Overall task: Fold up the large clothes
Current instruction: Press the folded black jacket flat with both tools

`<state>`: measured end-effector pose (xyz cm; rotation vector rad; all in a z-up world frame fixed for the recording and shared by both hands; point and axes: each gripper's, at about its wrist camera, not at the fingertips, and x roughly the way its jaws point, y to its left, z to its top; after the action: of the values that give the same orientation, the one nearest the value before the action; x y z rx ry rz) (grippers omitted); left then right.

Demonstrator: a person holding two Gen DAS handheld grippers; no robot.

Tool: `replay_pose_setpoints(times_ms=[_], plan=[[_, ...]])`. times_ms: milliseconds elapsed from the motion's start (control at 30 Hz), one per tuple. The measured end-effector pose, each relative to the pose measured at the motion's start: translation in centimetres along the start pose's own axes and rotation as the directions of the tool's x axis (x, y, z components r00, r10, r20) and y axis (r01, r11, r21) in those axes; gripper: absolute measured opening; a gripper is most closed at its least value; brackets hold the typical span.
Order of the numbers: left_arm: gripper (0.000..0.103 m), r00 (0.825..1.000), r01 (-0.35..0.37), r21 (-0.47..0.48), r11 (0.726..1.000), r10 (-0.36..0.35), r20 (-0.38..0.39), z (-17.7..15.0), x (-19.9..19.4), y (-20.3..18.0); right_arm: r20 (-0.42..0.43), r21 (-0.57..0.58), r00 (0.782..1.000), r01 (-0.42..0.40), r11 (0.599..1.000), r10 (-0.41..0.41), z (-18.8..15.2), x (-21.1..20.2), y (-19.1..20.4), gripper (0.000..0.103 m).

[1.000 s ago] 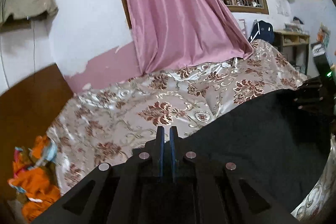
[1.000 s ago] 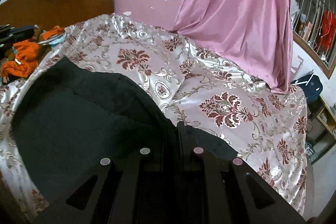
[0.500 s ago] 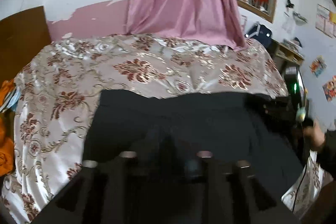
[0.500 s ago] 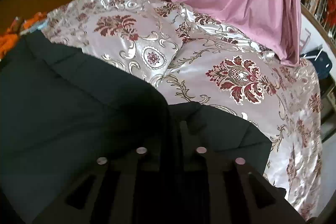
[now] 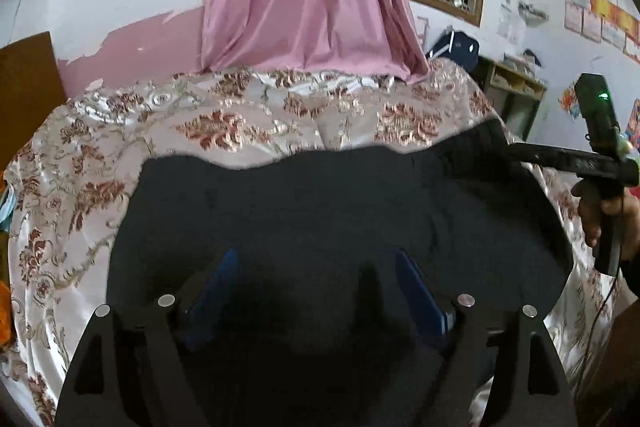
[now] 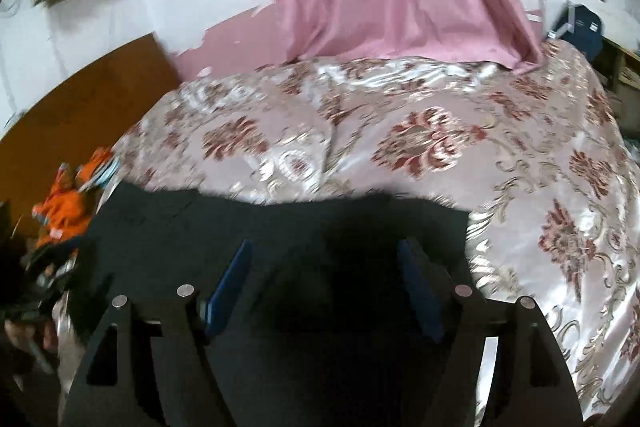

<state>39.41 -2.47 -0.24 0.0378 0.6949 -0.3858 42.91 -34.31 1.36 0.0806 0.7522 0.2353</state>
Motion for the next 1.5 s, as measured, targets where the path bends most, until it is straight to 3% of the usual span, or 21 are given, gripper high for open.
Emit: replay_pose_setpoints(times_ms=[100,233,267,400,567,800,1500], plan=[[0.082,0.999,0.019,-0.012,1.000,-0.019,-0.045,-0.8,1.2,0.0,-0.068,-0.130,0.997,-0.032,0.991,0.023,-2.2,1.6,2.3,0.071],[0.090,0.998,-0.039,0.030,0.999,0.041,-0.048,-0.9,2.5,-0.7,-0.143,-0.265,0.989,-0.004,0.964,-0.035,-4.1,5.0,4.4,0.071],[0.092,0.995,-0.077,0.038,0.996,0.079,-0.057,-0.7,3.1,-0.9,-0.136,-0.271,0.990,0.003,0.963,-0.042,-4.1,5.5,4.3,0.076],[0.103,0.981,-0.181,-0.003,0.984,0.180,-0.075,0.1,4.7,-0.4,-0.145,-0.200,0.987,0.041,0.979,-0.071,-3.0,8.0,2.6,0.091],[0.103,0.968,-0.240,-0.061,0.969,0.234,-0.093,0.4,6.5,0.2,-0.127,-0.147,0.990,0.043,0.988,-0.062,-2.7,10.5,0.7,0.101],[0.103,0.958,-0.270,-0.060,0.961,0.263,-0.111,-1.3,7.3,-0.6,-0.061,-0.172,0.996,0.057,0.983,-0.069,-5.0,10.7,1.5,0.102],[0.103,0.958,-0.268,-0.019,0.963,0.264,-0.111,-1.4,8.0,-0.9,-0.053,-0.128,0.999,-0.009,0.992,0.002,-5.6,10.4,0.5,0.102]])
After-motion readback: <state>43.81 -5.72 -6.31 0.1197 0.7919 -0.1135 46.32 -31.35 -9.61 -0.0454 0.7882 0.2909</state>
